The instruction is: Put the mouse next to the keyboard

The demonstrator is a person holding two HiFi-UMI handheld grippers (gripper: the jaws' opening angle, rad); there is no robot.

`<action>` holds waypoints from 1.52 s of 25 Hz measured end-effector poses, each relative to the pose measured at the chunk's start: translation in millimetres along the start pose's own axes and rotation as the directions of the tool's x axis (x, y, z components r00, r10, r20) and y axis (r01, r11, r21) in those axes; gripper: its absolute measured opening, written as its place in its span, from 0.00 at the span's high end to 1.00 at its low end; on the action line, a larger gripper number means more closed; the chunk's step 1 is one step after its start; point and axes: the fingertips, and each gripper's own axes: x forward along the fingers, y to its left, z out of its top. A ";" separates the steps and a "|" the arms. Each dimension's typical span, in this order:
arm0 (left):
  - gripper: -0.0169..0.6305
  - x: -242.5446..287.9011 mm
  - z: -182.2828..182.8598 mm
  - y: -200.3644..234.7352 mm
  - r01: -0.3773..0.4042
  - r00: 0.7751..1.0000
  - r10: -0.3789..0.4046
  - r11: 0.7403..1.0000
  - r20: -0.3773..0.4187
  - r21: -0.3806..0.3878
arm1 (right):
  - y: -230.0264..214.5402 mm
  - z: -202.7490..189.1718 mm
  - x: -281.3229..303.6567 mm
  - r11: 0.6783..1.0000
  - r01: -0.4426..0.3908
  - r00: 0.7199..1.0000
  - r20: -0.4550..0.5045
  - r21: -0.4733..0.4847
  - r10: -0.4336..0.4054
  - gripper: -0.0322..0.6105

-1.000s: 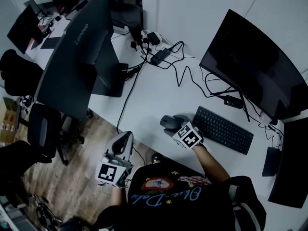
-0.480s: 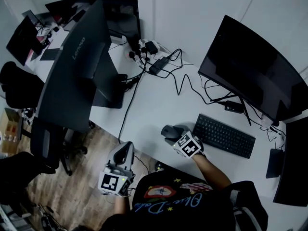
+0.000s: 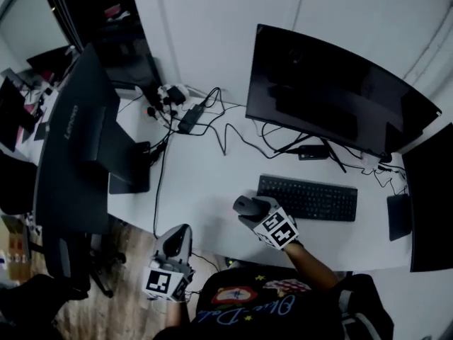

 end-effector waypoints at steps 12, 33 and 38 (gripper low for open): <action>0.97 94.7 9.0 -126.0 0.271 0.962 -0.268 0.961 -0.059 0.057 | -116.8 -80.1 -149.9 0.917 0.282 0.953 0.028 0.283 -0.302 0.51; 0.97 183.6 4.9 -313.1 0.492 0.868 -0.475 0.860 -0.143 0.133 | -226.6 -234.8 -348.0 0.664 0.513 0.803 -0.031 0.544 -0.596 0.51; 0.97 196.6 2.9 -352.6 0.528 0.848 -0.508 0.837 -0.152 0.144 | -234.6 -266.7 -365.0 0.643 0.533 0.795 -0.065 0.550 -0.603 0.51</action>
